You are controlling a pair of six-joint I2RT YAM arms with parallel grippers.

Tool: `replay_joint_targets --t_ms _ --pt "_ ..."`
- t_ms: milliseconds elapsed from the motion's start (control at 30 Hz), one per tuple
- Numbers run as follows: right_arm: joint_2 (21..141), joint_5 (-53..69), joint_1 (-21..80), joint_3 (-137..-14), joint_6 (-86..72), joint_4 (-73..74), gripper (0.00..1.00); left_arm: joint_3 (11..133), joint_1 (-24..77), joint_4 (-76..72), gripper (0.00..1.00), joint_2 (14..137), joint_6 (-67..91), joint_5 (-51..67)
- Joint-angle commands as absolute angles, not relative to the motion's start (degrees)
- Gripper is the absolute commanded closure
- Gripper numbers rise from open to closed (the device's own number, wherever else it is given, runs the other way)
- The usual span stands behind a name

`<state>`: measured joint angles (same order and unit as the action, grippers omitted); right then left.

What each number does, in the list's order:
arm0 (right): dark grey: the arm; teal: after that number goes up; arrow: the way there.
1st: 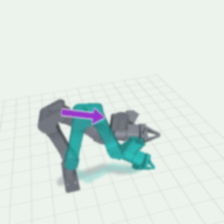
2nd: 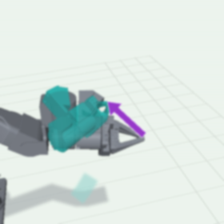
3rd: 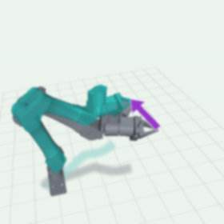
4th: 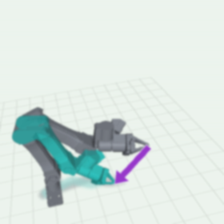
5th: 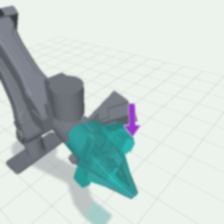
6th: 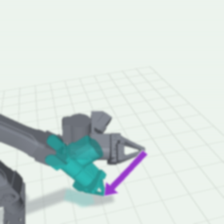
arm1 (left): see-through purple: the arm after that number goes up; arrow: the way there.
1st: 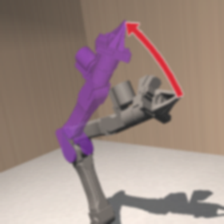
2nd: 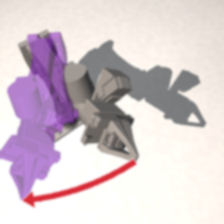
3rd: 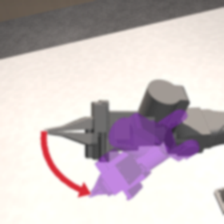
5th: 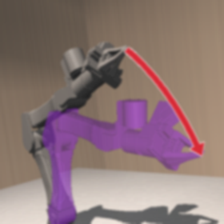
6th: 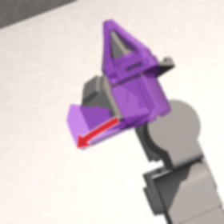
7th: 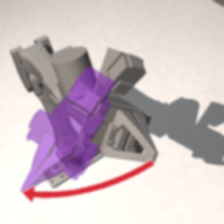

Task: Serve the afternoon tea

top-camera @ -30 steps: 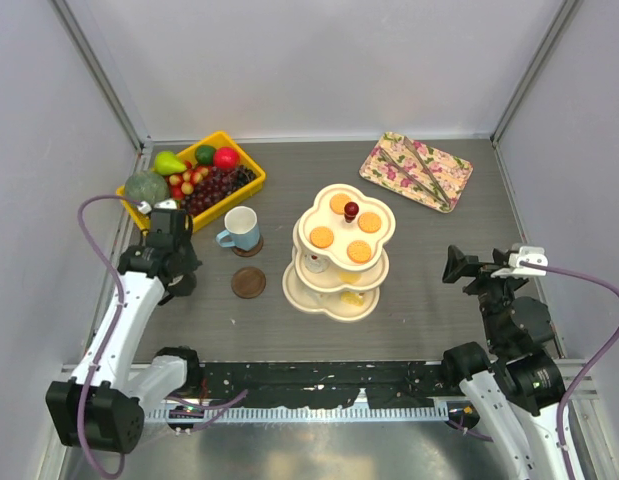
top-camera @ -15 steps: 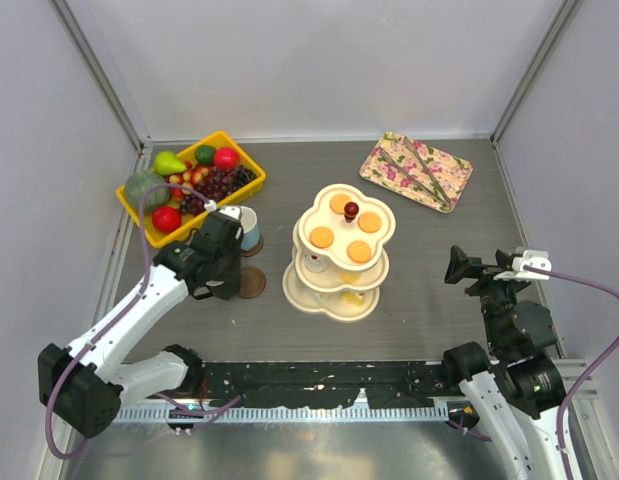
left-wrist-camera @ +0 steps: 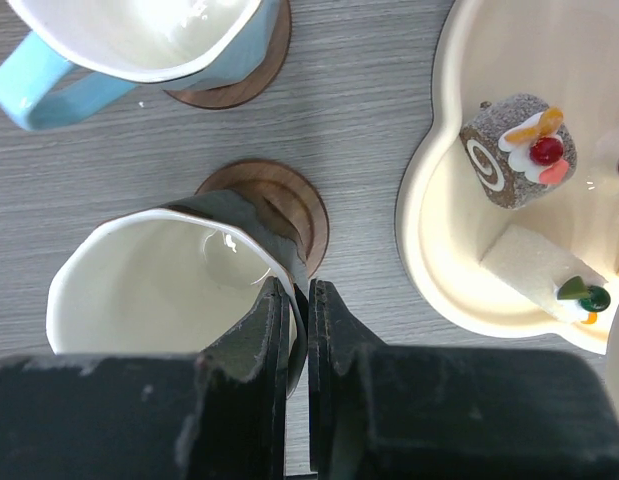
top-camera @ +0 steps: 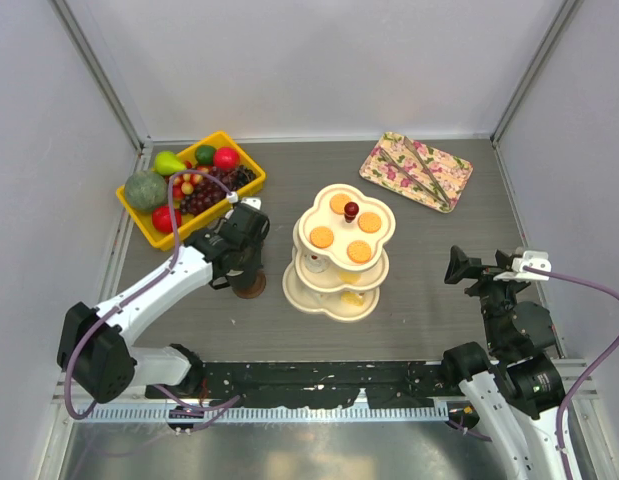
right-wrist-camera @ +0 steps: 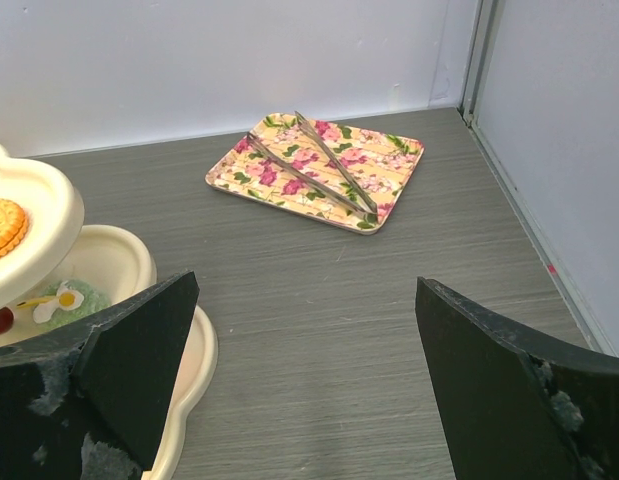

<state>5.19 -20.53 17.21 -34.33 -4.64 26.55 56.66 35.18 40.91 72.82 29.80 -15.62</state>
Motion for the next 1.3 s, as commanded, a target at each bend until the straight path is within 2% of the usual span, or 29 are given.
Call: replay_joint_targets --t_ms 0,767,1267 --pt "4.6 -21.8 17.3 -34.5 -4.3 23.6 0.03 59.5 36.6 35.9 1.00 73.5 31.2 -18.8" --pt "3.9 -21.8 17.4 -34.2 -4.1 23.5 0.02 56.0 39.0 33.7 1.00 76.1 32.2 -19.2" --pt "3.8 -21.9 17.4 -34.2 -4.0 23.5 0.02 55.3 40.3 35.4 0.91 73.7 30.4 -19.5"
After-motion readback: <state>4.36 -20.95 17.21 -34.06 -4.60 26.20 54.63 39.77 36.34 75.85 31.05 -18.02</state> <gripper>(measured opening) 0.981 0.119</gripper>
